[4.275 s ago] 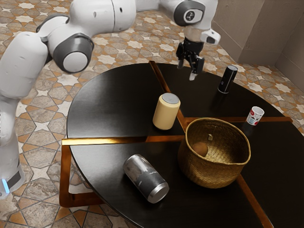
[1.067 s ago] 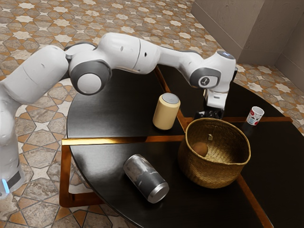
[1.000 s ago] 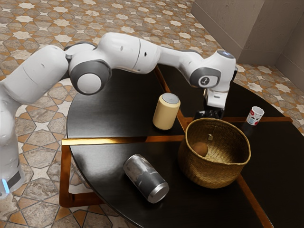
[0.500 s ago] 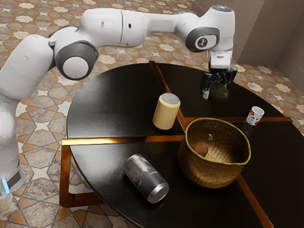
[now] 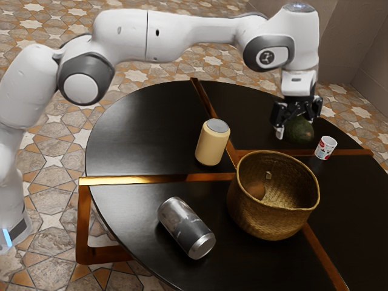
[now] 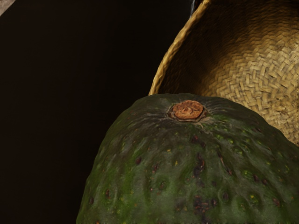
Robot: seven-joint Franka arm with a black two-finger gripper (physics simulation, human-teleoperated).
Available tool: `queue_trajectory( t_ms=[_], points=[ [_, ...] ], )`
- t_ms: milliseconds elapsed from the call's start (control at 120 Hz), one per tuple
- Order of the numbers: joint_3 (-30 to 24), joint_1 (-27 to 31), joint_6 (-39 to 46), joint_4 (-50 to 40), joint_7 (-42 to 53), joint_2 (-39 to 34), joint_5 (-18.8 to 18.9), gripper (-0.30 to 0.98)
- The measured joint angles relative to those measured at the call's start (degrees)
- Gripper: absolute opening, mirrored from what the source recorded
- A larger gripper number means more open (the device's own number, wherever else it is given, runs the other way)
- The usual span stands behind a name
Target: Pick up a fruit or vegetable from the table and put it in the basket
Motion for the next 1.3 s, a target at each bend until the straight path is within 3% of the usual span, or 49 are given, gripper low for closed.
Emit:
queue_trajectory(
  t_ms=[400, 542, 675, 1183, 1242, 1300],
  points=[
    [0.1, -5.0, 0.1, -0.2, -1.0, 0.7, 1.4, 0.05],
    [0.1, -5.7, -0.4, -0.3, -1.2, 1.1, 1.6, 0.39],
    [0.2, -6.2, -1.1, -0.2, -1.1, 1.3, 1.2, 0.55],
    [0.3, -6.5, -2.2, -0.2, -0.4, 1.7, 0.7, 0.68],
    [0.5, -4.2, -6.3, -0.5, -0.3, 1.5, 0.0, 0.68],
    [0.6, -2.8, -12.5, -0.6, -0.1, 1.0, 1.5, 0.68]
  ],
)
